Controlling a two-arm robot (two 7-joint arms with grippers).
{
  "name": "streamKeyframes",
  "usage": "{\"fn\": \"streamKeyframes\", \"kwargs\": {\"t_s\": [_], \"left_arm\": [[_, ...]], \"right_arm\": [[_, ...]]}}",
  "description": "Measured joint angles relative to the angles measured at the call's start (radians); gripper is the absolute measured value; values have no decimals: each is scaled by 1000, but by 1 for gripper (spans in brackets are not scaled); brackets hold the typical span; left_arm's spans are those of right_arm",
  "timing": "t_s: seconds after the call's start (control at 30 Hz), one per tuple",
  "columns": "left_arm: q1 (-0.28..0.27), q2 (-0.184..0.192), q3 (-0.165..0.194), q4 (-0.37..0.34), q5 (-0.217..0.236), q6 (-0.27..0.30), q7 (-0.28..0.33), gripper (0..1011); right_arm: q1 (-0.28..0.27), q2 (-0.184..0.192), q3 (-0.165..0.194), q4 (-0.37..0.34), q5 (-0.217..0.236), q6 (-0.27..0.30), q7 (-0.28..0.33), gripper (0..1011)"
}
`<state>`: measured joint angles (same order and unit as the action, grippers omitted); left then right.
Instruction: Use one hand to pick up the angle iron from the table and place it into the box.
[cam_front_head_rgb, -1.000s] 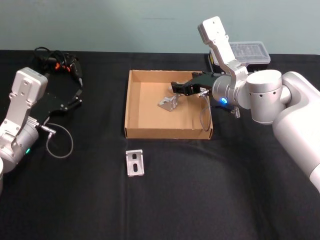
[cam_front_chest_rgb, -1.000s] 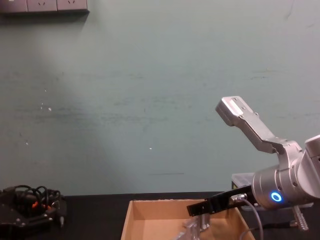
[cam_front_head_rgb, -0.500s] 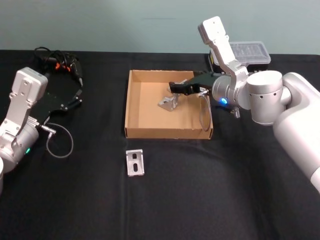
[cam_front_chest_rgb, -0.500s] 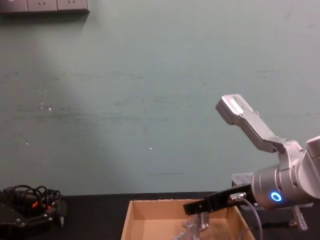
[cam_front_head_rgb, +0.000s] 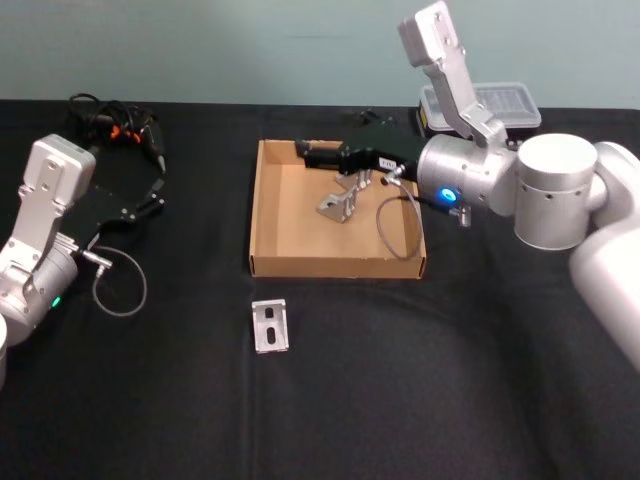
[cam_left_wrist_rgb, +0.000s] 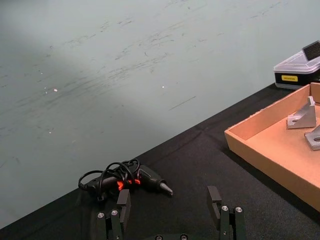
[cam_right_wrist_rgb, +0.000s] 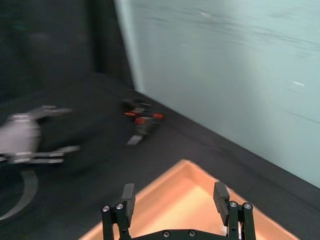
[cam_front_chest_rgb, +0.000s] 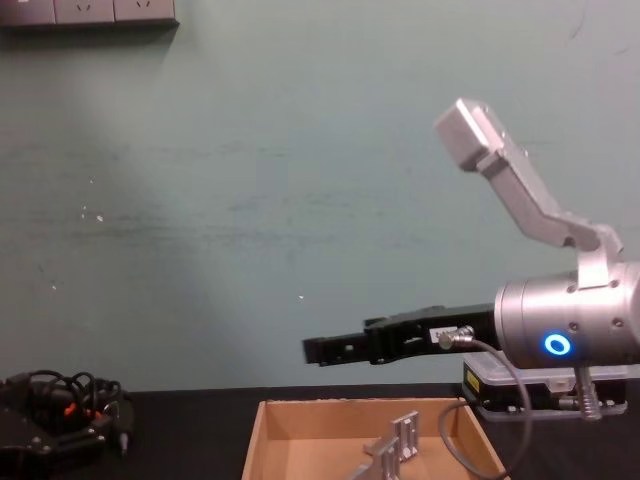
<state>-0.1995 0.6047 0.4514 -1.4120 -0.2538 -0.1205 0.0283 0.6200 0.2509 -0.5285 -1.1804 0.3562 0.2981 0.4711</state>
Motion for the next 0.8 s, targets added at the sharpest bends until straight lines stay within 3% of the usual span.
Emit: {"fn": "streamKeyframes", "kwargs": {"t_s": [0.03, 0.07, 0.1, 0.13, 0.27, 0.4, 0.47, 0.63, 0.8], "left_arm": [[0, 0, 0, 0, 0, 0, 0, 1000], [0, 0, 0, 0, 0, 0, 0, 1000], [0, 0, 0, 0, 0, 0, 0, 1000], [0, 0, 0, 0, 0, 0, 0, 1000], [0, 0, 0, 0, 0, 0, 0, 1000], [0, 0, 0, 0, 0, 0, 0, 1000], [0, 0, 0, 0, 0, 0, 0, 1000], [0, 0, 0, 0, 0, 0, 0, 1000], [0, 0, 0, 0, 0, 0, 0, 1000]], "right_arm": [[-9, 17, -6, -31, 15, 1, 47, 1000], [-9, 17, -6, -31, 15, 1, 47, 1000], [-20, 46, -23, -75, 33, 3, 108, 1000], [-20, 46, -23, -75, 33, 3, 108, 1000], [-39, 100, -66, -144, 54, 3, 212, 1000], [-39, 128, -103, -170, 58, 6, 274, 1000], [-29, 158, -153, -192, 34, -13, 327, 1000], [-10, 189, -223, -214, -6, -36, 380, 1000], [7, 201, -264, -217, -29, -29, 394, 1000]]}}
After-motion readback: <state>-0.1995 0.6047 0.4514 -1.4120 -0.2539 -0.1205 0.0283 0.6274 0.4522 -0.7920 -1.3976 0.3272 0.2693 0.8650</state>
